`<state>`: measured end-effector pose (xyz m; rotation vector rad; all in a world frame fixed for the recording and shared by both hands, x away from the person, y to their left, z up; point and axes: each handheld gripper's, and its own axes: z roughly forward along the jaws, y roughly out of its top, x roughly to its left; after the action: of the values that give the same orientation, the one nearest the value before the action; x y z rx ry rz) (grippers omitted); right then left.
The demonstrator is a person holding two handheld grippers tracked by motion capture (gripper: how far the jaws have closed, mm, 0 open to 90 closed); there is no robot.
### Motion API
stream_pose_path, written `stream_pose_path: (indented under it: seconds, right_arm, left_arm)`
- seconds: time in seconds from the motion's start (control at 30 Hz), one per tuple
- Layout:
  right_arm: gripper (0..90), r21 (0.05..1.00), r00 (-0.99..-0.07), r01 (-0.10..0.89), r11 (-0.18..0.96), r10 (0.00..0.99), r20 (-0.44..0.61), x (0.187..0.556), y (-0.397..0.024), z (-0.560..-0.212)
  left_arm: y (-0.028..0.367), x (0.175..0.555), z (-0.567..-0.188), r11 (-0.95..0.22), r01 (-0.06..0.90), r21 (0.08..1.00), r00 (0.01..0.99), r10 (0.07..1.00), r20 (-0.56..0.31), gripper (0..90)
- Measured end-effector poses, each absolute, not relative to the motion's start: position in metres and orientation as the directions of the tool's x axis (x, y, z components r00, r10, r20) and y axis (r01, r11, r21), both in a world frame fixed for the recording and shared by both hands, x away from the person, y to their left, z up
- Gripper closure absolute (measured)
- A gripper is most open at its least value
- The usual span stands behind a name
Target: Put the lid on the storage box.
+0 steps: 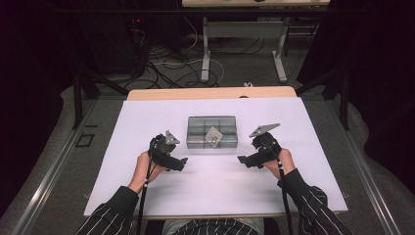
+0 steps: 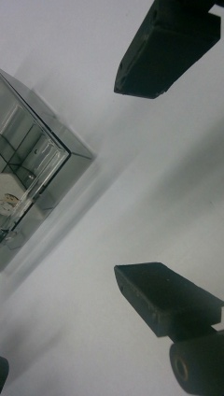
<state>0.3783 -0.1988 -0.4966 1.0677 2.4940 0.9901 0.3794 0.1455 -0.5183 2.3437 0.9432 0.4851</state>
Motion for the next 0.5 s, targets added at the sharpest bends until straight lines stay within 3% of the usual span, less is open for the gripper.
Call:
stream_pose_path:
  seconds: [0.5]
  right_arm:
    - [7.1,0.680,-0.706,0.528,0.508,0.707,0.021,0.354,-0.213,-0.500]
  left_arm:
    - [0.167,0.352,-0.519,-0.582,0.525,0.621,0.675,0.729,0.113,5.7]
